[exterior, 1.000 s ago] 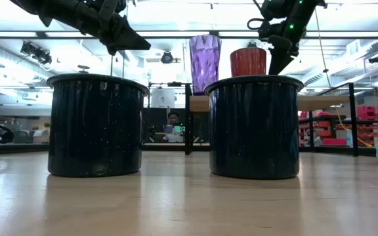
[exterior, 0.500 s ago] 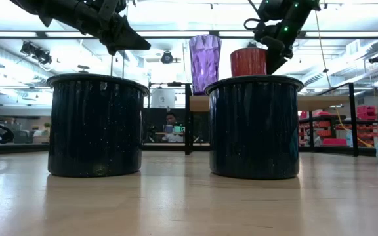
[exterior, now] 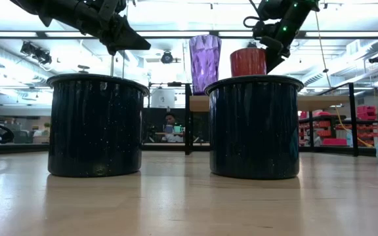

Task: Stack small to large cups/mugs on shelf
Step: Put the orange mug on the shelf

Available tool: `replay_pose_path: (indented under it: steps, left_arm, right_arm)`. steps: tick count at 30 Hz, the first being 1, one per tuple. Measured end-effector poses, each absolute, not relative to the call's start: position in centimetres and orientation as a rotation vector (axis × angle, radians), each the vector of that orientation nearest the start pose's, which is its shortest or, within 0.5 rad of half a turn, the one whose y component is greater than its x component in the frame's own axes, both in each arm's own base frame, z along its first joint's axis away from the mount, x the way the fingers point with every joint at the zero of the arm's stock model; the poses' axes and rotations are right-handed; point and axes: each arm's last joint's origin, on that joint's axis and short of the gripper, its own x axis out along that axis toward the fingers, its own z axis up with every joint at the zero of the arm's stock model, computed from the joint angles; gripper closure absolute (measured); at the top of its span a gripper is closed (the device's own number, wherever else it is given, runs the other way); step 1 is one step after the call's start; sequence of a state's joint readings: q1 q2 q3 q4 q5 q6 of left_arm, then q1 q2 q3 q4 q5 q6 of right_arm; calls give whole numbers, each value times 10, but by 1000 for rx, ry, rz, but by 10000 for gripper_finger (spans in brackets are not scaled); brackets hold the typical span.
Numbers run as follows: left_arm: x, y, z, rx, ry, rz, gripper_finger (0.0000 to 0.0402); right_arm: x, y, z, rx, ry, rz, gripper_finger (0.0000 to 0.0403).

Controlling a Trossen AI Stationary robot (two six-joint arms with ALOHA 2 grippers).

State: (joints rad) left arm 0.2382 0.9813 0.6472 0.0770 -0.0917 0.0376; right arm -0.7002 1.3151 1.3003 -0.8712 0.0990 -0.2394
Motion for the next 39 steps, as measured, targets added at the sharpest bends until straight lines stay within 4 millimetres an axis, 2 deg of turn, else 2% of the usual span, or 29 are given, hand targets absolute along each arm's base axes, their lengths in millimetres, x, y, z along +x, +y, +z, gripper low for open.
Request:
replay_pose_path:
  steps: [11,18,25,28,33,39]
  left_arm:
    - [211,54,274,18,272,323,389]
    - [211,54,274,17,273,323,378]
    - [211,54,273,16,280,323,385]
    - [211,54,273,12,281,323,388]
    - [210,54,270,7,311,323,382]
    - [210,54,271,-3,300,324,381]
  right_arm:
    - [187,-161,332,114,1095,-597,239]
    - [188,-160,332,155,1083,-619,239]
    - [192,-155,332,154,1079,-599,245]
    - [192,-152,324,148,1099,-580,252]
    - [182,-143,306,137,1119,-567,263]
    - [168,-127,301,54,1001,-480,274]
